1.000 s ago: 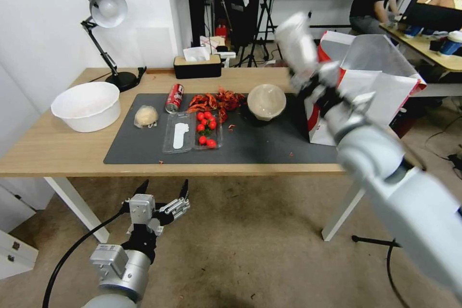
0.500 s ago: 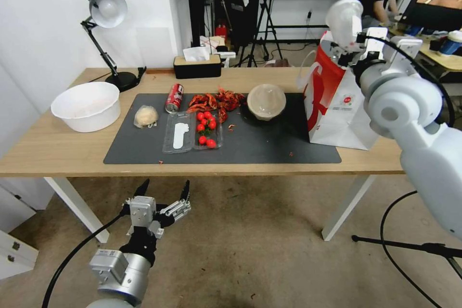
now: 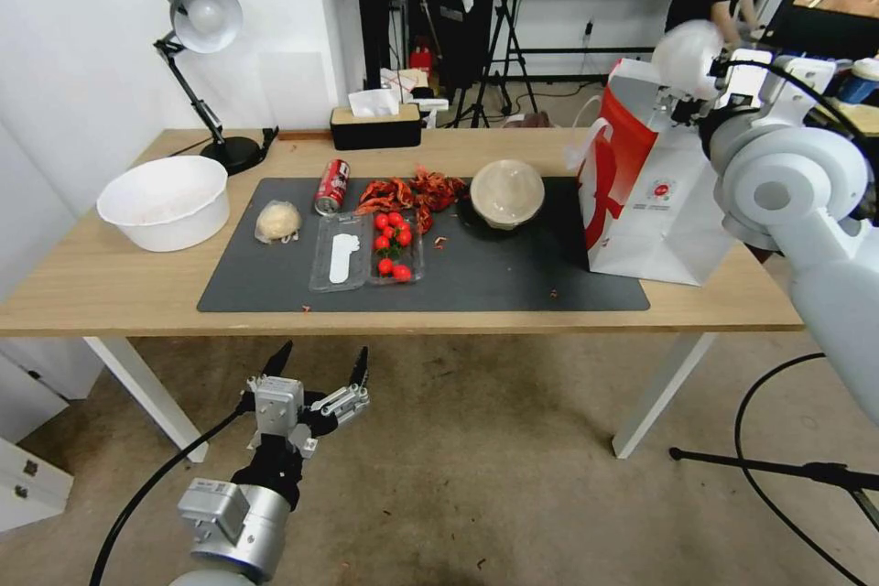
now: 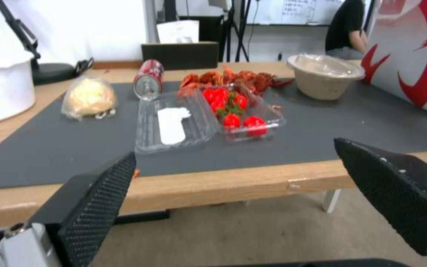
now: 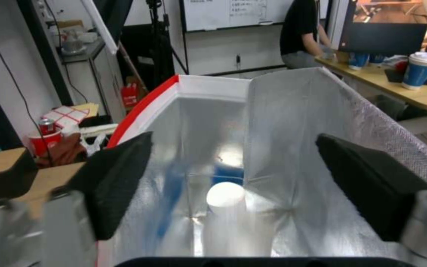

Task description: Pick up the trash from the table and place it into the takeout bag.

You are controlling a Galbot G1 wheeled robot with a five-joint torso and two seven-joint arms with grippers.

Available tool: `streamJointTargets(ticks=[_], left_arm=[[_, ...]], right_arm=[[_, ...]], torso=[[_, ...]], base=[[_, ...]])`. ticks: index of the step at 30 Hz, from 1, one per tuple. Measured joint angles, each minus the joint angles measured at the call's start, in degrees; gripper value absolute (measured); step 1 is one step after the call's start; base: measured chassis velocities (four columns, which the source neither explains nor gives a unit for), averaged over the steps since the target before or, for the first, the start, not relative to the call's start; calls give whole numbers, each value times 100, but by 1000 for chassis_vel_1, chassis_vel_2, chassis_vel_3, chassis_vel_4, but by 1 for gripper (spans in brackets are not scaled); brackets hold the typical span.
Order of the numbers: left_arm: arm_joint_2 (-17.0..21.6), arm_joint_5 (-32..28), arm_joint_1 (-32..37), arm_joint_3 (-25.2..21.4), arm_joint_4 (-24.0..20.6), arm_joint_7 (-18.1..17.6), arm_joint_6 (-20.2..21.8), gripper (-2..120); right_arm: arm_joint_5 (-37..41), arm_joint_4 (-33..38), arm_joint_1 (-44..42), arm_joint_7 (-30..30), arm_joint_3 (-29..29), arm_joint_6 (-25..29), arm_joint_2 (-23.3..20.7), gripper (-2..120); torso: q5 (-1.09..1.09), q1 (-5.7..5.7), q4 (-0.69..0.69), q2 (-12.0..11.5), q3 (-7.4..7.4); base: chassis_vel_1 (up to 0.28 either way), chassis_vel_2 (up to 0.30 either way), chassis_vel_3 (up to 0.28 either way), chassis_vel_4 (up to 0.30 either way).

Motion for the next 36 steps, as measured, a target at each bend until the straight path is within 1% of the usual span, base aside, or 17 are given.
streamJointTargets(ticks=[2,4,11,14,15,18,19,22,23,24,25,27,28,30,33,35,36], left_arm=[[22,3,12,-11,6,20,-31,100],[29,5,18,-14,1,27,-35,100],[-13,21,2,-3,-26,39,-37,100],[-8,23,21,-29,-26,69,-59,100],[-8,23,21,-29,-26,69,-59,100],[5,15,23,-60,-27,83,-61,100],[5,15,23,-60,-27,83,-61,100],[-10,8,10,-89,-27,80,-73,100],[-10,8,10,-89,-27,80,-73,100],[-12,8,7,-95,-18,70,-88,100],[-12,8,7,-95,-18,70,-88,100],[-11,4,6,-96,-7,41,-96,100],[-8,-1,5,-96,-6,32,-97,100],[-7,-1,4,-96,-6,30,-97,100],[-1,-14,-21,-86,4,-31,-97,100],[2,-14,-28,-87,13,-36,-97,100],[7,-12,-34,-93,24,-53,-97,100]], right_arm=[[-54,9,-27,-44,0,35,-12,96],[-100,22,-45,-71,0,76,-17,99],[-239,70,-68,-212,1,200,-35,100],[-431,261,-215,-827,5,634,-96,100],[-431,261,-215,-827,5,634,-96,100],[-940,539,-605,-1626,34,1174,-196,100],[-940,539,-605,-1626,34,1174,-196,100],[-1993,738,-1334,-2365,169,1944,-274,100],[-1993,738,-1334,-2365,169,1944,-274,100],[-2377,801,-1803,-2720,311,2317,-279,100],[-2377,801,-1803,-2720,311,2317,-279,100],[-2709,944,-2436,-3033,433,2695,-264,100],[-2797,1024,-2684,-3115,504,2810,-243,100],[-2813,1040,-2733,-3129,520,2831,-237,100],[-3083,1313,-3700,-3458,1072,3236,-101,100],[-3154,1339,-3930,-3557,1189,3354,-66,100],[-3253,1355,-4216,-3679,1321,3502,-20,100]], torso=[[0,0,0,0,0],[1,0,0,0,0],[0,0,0,0,0],[0,0,0,0,0],[0,0,0,0,0],[-1,0,0,0,0],[-1,0,0,0,0],[-1,0,0,-1,0],[-1,0,0,-1,0],[1,0,0,-1,0],[1,0,0,-1,0],[3,0,-3,-1,0],[2,-1,-1,-1,0],[1,0,-1,-1,0],[-2,0,0,-1,0],[-1,-1,0,-1,0],[-1,0,0,-1,0]], base=[[0,0,0,0],[0,0,0,0],[0,0,0,0],[0,0,0,0],[0,0,0,0],[0,0,0,0],[0,0,0,0],[0,0,0,0],[0,0,0,0],[0,0,0,0],[0,0,0,0],[0,0,0,0],[0,0,0,0],[0,0,0,0],[0,0,0,0],[0,0,0,0],[0,0,0,0]])
